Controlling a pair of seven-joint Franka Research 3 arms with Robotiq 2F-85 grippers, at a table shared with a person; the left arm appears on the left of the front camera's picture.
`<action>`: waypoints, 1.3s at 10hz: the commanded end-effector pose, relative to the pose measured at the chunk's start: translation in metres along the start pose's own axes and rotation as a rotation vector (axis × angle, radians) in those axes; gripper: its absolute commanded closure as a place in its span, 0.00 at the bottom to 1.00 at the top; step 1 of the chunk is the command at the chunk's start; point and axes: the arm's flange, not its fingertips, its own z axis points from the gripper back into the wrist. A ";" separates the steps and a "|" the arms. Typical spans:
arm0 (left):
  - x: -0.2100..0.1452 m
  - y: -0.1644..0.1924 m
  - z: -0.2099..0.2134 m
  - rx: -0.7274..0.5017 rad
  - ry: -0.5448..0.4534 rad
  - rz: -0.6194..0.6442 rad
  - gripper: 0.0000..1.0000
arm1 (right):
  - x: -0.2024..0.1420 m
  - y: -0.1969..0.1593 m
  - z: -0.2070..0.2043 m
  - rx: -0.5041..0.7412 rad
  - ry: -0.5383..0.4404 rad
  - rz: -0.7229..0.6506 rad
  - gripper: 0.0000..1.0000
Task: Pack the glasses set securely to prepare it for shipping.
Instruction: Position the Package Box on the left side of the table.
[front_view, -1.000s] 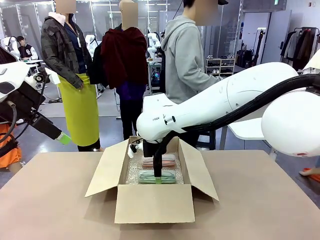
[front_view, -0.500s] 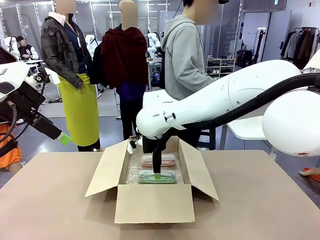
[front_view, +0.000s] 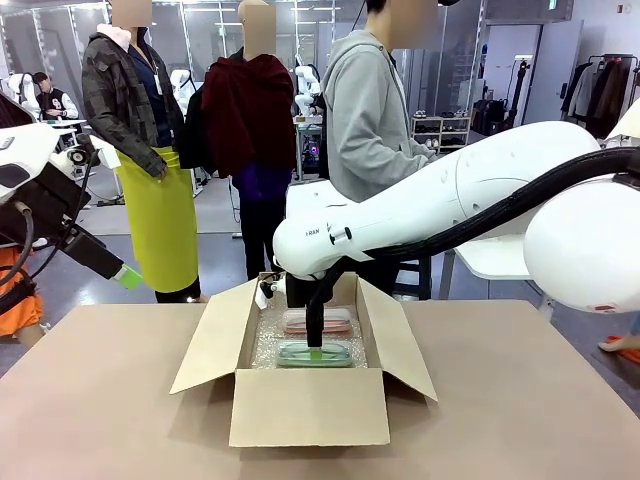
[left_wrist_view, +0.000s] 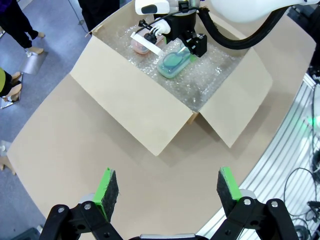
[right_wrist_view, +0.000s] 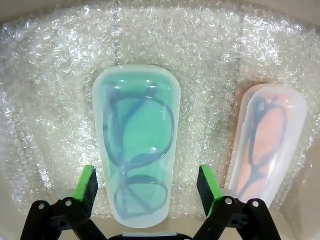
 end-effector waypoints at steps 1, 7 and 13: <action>-0.001 0.001 0.000 -0.003 -0.020 -0.011 0.00 | 0.001 0.001 0.002 0.001 -0.006 0.009 0.00; -0.001 0.001 0.000 -0.003 -0.020 -0.011 0.00 | -0.004 0.008 0.018 -0.027 0.021 -0.018 0.00; -0.001 0.001 0.000 -0.003 -0.020 -0.011 0.00 | -0.032 0.045 0.083 -0.060 -0.013 -0.075 0.00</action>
